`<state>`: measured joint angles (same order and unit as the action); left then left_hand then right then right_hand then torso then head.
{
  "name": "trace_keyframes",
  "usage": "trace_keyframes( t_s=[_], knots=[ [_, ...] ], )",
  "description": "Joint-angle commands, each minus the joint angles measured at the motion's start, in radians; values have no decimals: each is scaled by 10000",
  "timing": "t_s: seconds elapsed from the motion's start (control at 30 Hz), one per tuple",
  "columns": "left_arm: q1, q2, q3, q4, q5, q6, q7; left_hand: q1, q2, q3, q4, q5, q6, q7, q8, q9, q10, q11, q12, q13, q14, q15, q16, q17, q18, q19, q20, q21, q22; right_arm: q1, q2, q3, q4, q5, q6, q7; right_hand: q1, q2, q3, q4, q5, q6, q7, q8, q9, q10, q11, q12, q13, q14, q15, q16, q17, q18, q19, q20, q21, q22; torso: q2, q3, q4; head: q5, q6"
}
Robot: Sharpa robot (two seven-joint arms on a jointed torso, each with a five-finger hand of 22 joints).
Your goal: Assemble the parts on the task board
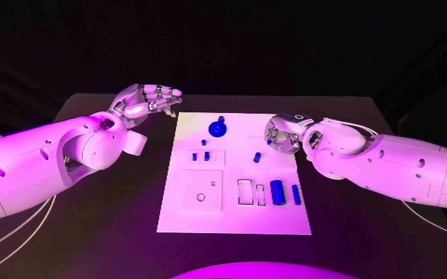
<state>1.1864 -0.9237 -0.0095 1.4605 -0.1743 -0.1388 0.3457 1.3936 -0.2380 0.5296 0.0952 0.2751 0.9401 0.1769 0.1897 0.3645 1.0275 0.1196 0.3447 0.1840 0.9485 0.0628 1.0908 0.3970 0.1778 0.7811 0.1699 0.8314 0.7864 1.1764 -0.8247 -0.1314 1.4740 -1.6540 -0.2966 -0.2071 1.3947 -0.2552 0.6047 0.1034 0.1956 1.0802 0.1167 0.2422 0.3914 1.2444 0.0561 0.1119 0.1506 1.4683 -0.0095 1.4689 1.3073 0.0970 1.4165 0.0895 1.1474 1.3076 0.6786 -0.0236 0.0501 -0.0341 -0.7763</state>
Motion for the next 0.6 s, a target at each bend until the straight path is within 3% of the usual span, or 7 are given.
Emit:
trace_keyframes(
  t_s=[0.03, 0.33, 0.6],
  knots=[
    [5, -10, 9, 5, 123, -17, 39, 51, 71, -43, -43, 15, -37, 36, 40, -17, 63, -4, 65, 12, -26, -52, -48, -18, 52, 93, 0, -56, -11, -56, 26, -15, 88, 39, 295, 88, 6, 102, 51, 9, -76, 70, -10, 42, 37, 70, 9, -54, -22, 643, -77, 57, 748, -167, 60, -22, 68, 744, 1, -8, 1, 0, -14],
    [5, -26, 9, -2, 169, 3, 27, 122, 95, -42, -84, 11, -28, 34, 45, -20, 63, -8, 80, 13, -15, -58, -58, -27, 52, 125, -12, -59, -13, -109, 55, -16, 164, 87, 311, 2, -100, -26, 49, -58, -108, -55, 23, -28, 37, 30, 39, -198, -78, 648, -67, 71, 760, -179, 73, -34, 101, 782, -4, -10, -4, 14, -32],
    [5, -37, 9, -9, 181, 21, 8, 137, 98, -43, -94, 11, -31, 36, 44, -21, 59, -7, 81, 12, -14, -59, -63, -30, 52, 131, -15, -60, -13, -117, 106, -16, 148, 84, 155, -173, -589, -370, -81, -11, -62, -476, 216, -290, -20, -226, 215, -481, -200, 641, 79, 79, 738, -187, 69, 69, 75, 817, 1, -11, 3, 23, -31]
  ],
)
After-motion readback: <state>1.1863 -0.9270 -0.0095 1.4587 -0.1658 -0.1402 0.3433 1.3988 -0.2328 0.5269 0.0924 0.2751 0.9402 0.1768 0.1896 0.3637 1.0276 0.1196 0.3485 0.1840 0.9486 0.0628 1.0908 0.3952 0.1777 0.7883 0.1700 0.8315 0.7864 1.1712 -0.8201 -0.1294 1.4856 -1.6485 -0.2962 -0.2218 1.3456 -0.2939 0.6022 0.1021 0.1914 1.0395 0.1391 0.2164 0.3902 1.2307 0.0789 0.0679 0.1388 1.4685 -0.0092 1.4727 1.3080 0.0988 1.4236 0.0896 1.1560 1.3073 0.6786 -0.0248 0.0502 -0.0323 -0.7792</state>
